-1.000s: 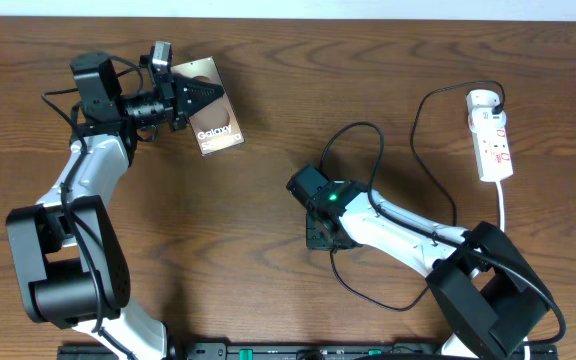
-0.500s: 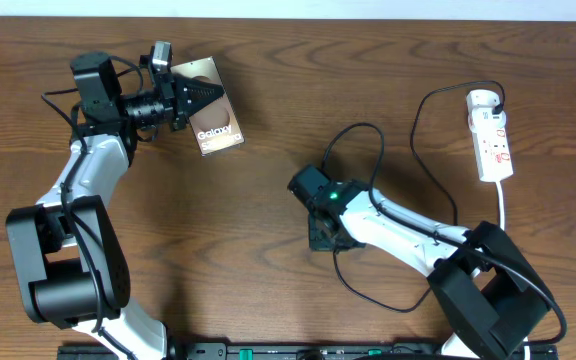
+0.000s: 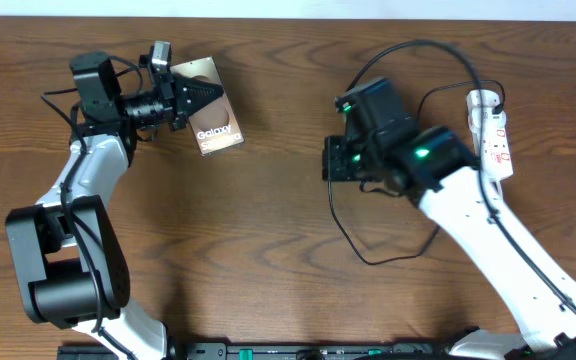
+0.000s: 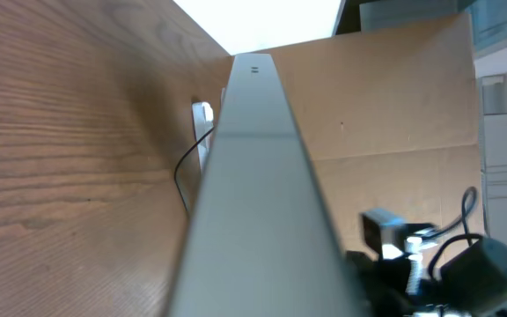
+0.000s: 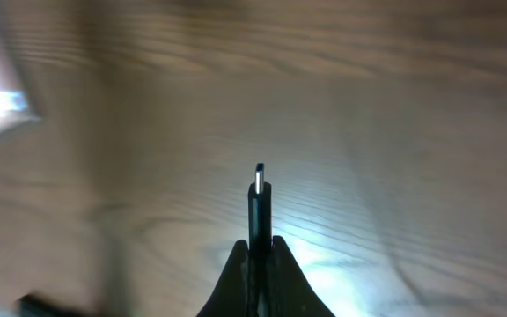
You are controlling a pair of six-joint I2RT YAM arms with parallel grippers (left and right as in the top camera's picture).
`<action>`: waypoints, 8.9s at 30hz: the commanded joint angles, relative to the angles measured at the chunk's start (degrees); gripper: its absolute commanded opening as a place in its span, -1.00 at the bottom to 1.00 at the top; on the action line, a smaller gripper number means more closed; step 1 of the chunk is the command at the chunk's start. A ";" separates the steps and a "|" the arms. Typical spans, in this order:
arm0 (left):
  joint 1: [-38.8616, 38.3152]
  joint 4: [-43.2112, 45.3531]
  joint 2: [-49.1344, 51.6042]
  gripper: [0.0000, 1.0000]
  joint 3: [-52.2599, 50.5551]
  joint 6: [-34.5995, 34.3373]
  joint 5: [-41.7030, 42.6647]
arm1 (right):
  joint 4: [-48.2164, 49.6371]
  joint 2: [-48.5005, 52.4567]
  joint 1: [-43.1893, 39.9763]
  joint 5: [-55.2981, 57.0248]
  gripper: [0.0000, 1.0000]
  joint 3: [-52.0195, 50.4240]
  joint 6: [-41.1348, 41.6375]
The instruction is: Plug charger to phone and switch on socket
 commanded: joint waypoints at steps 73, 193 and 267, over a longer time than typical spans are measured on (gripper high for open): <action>4.63 26.05 -0.50 -0.85 0.09 -26.38 -2.05 | 52.87 28.81 -1.55 -70.14 -0.98 1.84 5.07; 9.68 29.07 -0.48 -0.87 0.09 -27.10 -0.66 | 13.35 27.39 -2.64 -74.71 -0.98 12.02 -37.00; 4.66 34.62 -0.50 -0.85 0.09 -29.31 0.94 | 49.16 39.19 0.50 -75.97 -0.98 12.00 -15.89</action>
